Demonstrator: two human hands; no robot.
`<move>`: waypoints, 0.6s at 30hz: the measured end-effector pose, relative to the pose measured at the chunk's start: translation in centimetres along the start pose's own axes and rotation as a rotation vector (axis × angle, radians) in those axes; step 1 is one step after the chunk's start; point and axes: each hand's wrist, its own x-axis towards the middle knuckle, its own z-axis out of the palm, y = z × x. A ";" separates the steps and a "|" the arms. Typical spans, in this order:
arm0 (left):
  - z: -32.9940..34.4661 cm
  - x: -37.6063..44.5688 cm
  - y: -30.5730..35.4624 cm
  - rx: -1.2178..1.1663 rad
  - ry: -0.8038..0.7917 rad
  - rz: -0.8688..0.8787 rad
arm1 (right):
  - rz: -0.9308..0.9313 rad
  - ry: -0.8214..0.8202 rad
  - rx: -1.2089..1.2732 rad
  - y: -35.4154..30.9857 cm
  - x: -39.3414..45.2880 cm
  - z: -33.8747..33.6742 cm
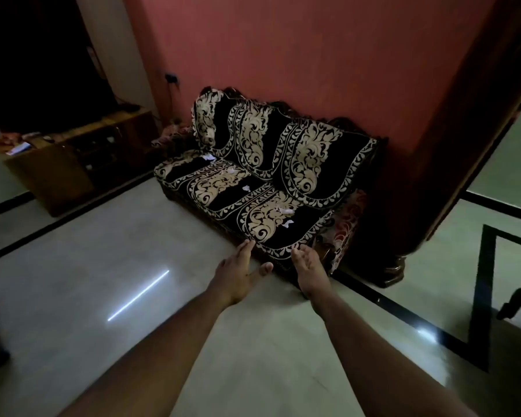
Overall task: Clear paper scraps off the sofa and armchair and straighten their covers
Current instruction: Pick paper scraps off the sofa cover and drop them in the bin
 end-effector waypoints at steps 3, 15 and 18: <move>0.4 4.9 -1.7 0.020 -0.044 -0.023 | 0.030 0.004 -0.045 0.1 4.6 0.7; -0.6 29.1 -12.3 0.087 -0.259 0.000 | 0.217 0.123 -0.143 1.5 25.6 5.4; -1.1 34.1 -14.0 0.155 -0.349 0.008 | 0.265 0.151 -0.152 0.5 29.3 6.3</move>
